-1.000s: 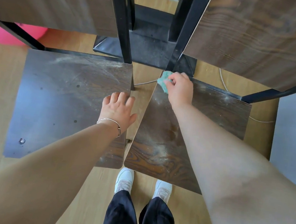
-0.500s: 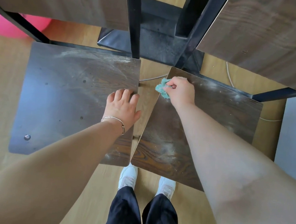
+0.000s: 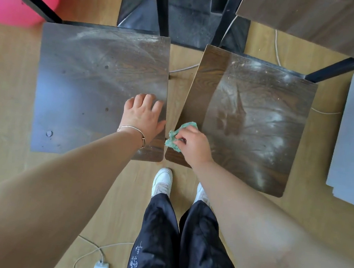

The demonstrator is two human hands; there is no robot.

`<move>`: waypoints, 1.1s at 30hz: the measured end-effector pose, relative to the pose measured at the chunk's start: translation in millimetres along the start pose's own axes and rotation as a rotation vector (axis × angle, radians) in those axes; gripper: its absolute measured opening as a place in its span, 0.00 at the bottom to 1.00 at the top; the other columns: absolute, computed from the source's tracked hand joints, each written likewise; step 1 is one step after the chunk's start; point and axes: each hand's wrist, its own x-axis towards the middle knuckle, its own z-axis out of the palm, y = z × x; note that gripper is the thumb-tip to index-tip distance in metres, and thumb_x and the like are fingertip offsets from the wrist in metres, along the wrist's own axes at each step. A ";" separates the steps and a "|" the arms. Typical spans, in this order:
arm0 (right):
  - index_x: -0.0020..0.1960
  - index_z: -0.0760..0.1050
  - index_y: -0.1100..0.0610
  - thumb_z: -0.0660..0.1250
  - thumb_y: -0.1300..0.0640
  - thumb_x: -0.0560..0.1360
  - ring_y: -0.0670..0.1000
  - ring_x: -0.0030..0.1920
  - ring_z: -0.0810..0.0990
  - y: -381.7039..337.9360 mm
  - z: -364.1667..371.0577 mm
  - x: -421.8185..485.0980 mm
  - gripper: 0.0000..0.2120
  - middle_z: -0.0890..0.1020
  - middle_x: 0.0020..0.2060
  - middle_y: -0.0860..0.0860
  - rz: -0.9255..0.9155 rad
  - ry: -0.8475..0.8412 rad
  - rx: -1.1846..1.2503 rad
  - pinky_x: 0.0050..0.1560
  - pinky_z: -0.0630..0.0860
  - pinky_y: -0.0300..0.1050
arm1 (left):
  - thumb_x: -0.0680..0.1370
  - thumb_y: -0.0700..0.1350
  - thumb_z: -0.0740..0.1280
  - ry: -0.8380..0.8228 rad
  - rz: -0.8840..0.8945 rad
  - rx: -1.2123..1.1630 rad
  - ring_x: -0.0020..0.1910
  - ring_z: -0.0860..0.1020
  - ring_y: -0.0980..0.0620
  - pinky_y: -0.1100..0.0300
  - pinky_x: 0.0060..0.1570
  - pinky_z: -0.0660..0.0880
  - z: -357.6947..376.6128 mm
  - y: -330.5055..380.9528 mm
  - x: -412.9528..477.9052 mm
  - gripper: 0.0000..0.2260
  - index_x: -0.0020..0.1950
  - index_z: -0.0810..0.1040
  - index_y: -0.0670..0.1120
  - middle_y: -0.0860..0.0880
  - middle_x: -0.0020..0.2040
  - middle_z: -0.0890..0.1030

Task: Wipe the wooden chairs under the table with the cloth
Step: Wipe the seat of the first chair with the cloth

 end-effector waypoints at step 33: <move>0.49 0.81 0.54 0.70 0.54 0.75 0.53 0.50 0.78 45.5 -155.5 208.9 0.05 0.80 0.51 0.51 0.254 0.259 -0.107 0.46 0.74 0.42 | 0.78 0.59 0.57 0.079 -0.008 -0.035 0.67 0.64 0.43 0.47 0.66 0.62 -6.4 40.7 77.3 0.23 0.71 0.62 0.51 0.47 0.69 0.65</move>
